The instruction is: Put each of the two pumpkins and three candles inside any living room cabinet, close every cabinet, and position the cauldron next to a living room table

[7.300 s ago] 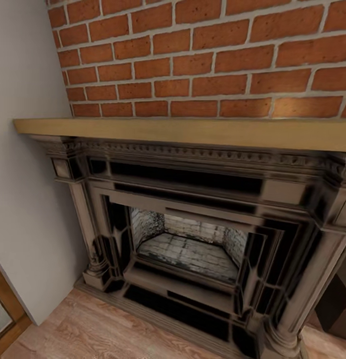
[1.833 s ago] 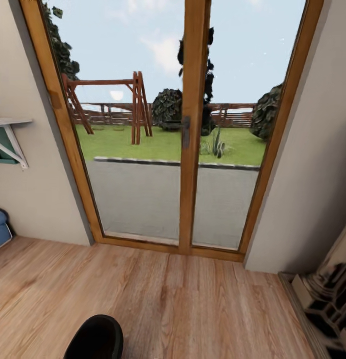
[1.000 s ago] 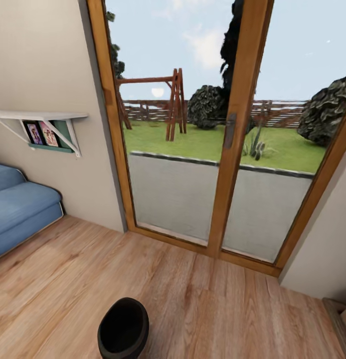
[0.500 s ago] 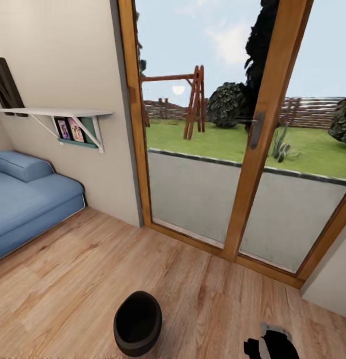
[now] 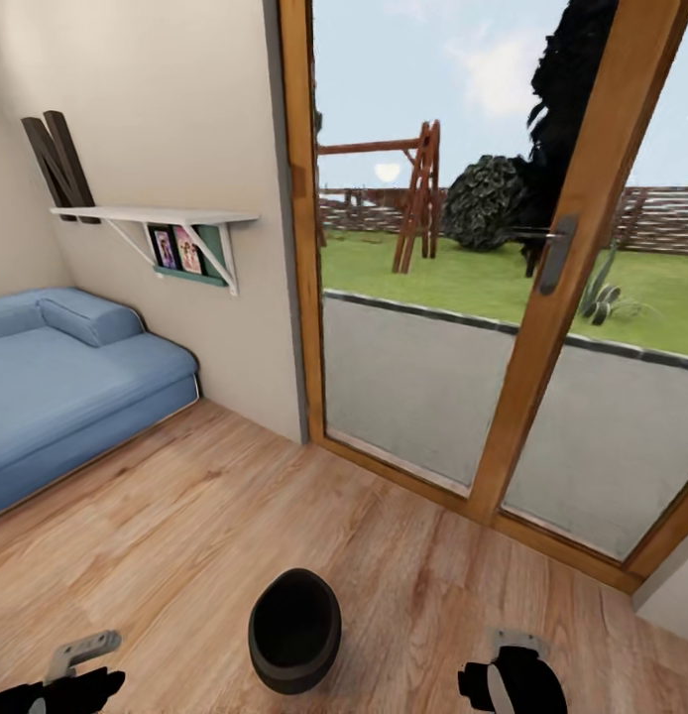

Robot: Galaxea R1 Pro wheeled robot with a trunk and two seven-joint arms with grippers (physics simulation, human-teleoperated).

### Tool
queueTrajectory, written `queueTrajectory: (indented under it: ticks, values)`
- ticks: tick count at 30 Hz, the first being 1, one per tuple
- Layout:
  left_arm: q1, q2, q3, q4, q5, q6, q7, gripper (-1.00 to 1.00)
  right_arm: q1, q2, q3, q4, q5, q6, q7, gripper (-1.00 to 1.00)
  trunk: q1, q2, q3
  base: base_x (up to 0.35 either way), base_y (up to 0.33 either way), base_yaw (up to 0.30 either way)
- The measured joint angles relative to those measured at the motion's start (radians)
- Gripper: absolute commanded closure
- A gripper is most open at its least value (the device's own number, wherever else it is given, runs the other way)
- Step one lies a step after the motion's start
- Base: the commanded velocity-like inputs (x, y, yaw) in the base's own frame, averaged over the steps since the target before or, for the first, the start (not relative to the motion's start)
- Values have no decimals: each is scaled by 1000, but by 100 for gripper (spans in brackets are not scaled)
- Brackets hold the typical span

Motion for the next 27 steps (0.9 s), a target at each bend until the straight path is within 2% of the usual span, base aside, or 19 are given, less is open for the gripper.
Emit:
queueTrajectory:
  ticks: [4,7,11,12,14,15,20,23,25,27]
  values:
    - [-21,-18,-1,4,0,-3,6,-100,0,1,48,53,-1,-35,2,-100,0,0,-5,0,0,223]
    - [-24,-34,-1,4,1,-4,6,-100,0,1,68,70,0,-58,2,-100,0,0,-8,0,0,234]
    - [-26,-77,-18,6,0,-13,5,-100,0,1,86,96,0,-110,2,-100,0,0,-12,0,0,239]
    - [-26,-81,-24,6,-1,-17,5,-100,0,1,87,104,1,-116,2,-100,0,0,-12,0,0,245]
    - [-26,-91,-52,13,-2,-48,5,-100,0,1,90,139,0,-133,2,-100,0,0,-14,0,0,252]
    - [-26,-95,-81,26,-2,-85,5,-100,0,1,92,159,0,-144,4,-100,0,0,-15,0,0,256]
    - [-25,-97,-162,82,-5,-170,7,-100,0,1,92,186,-5,-185,12,-100,0,0,-18,153,-3,174]
    - [-25,-98,-179,111,-6,-188,8,-100,0,1,92,208,-39,-196,21,-100,0,0,-19,148,-29,36]
    - [-26,-98,-185,124,-6,-194,8,-100,0,1,92,241,-97,-203,27,-100,0,0,-19,35,-31,8]
    - [-26,-98,-187,126,-6,-196,8,-100,0,1,92,259,-116,-217,28,-100,0,0,-19,18,-134,4]
